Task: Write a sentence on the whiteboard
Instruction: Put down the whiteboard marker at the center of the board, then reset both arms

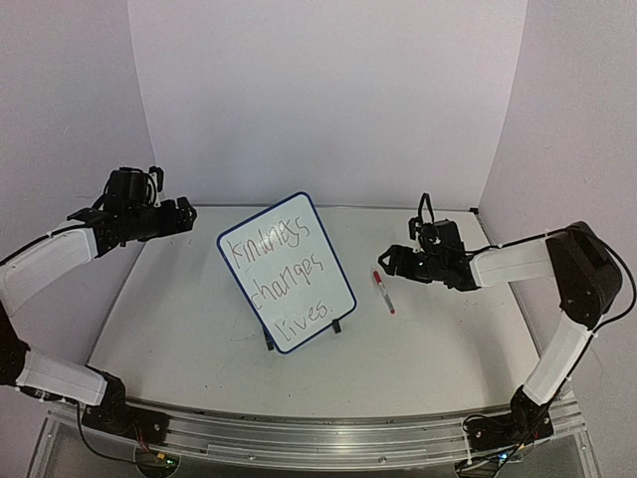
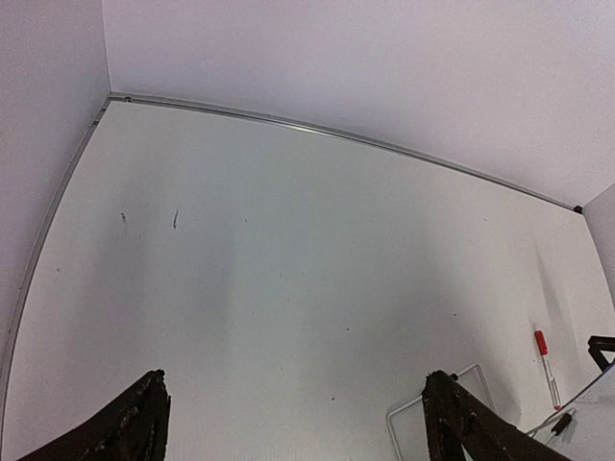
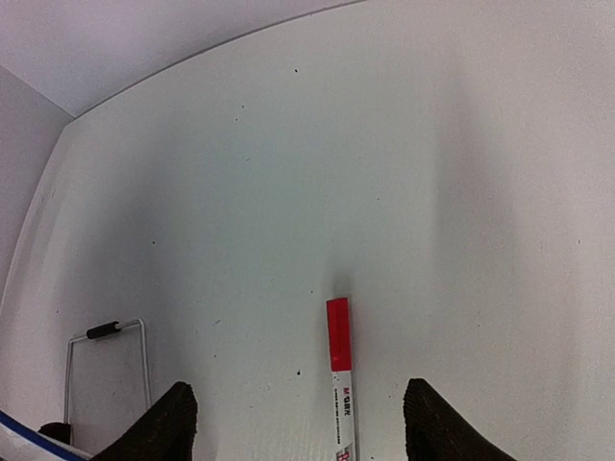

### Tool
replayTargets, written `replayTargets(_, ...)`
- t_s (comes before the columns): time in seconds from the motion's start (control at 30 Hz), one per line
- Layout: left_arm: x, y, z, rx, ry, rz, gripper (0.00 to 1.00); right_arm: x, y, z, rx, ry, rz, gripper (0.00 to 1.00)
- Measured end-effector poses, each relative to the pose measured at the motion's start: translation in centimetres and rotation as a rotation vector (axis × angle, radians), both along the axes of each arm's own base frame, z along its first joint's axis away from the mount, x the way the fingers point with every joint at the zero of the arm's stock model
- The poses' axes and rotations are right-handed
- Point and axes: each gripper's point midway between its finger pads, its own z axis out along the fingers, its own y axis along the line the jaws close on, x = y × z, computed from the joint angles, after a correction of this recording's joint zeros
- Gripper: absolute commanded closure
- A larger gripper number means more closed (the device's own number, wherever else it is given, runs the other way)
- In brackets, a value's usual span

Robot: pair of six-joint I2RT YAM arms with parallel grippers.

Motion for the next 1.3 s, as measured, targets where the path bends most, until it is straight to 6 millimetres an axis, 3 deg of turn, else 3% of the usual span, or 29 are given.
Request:
replayTargets(0.07,0.5,0.5,-1.1,0.002,0.004,0.02,0.09,0.1,-0.7,0.0,-0.019,-0.003,-0.017,0.02)
replayTargets(0.17,1.3,2.3,-3.8,0.005,0.031,0.069,0.08,0.2,-2.9,0.5,-0.051,-0.008,-0.059,0.02)
replayTargets(0.27,1.8,5.4,-6.9,0.002,0.06,0.153,0.08,0.4,-6.7,2.0,-0.072,-0.033,-0.13,0.02)
replayTargets(0.37,1.3,8.9,-9.4,0.017,0.069,0.254,0.07,0.0,-11.7,4.0,-0.089,-0.077,-0.223,0.02)
replayTargets(0.47,0.4,10.9,-10.6,0.061,0.04,0.323,0.05,-1.1,-16.2,5.9,-0.124,-0.14,-0.314,0.02)
replayTargets(0.53,-0.5,11.5,-10.9,0.09,0.006,0.348,0.03,-2.3,-17.8,7.0,-0.152,-0.193,-0.343,0.02)
replayTargets(0.67,-2.5,12.7,-10.5,0.138,-0.093,0.386,0.01,-5.2,-19.0,7.8,-0.198,-0.318,-0.361,0.02)
replayTargets(0.8,-3.7,13.3,-10.6,0.161,-0.149,0.408,0.01,-7.6,-20.1,6.3,-0.257,-0.368,-0.38,0.02)
replayTargets(0.93,-4.3,13.5,-11.4,0.19,-0.149,0.408,0.01,-8.2,-20.7,5.8,-0.305,-0.386,-0.391,0.02)
replayTargets(1.13,-3.9,13.6,-10.4,0.195,-0.195,0.41,0.01,-8.1,-21.5,6.7,-0.344,-0.435,-0.423,0.02)
replayTargets(1.3,-3.7,13.6,-10.7,0.207,-0.19,0.405,0.01,-8.5,-21.8,7.1,-0.355,-0.454,-0.44,0.02)
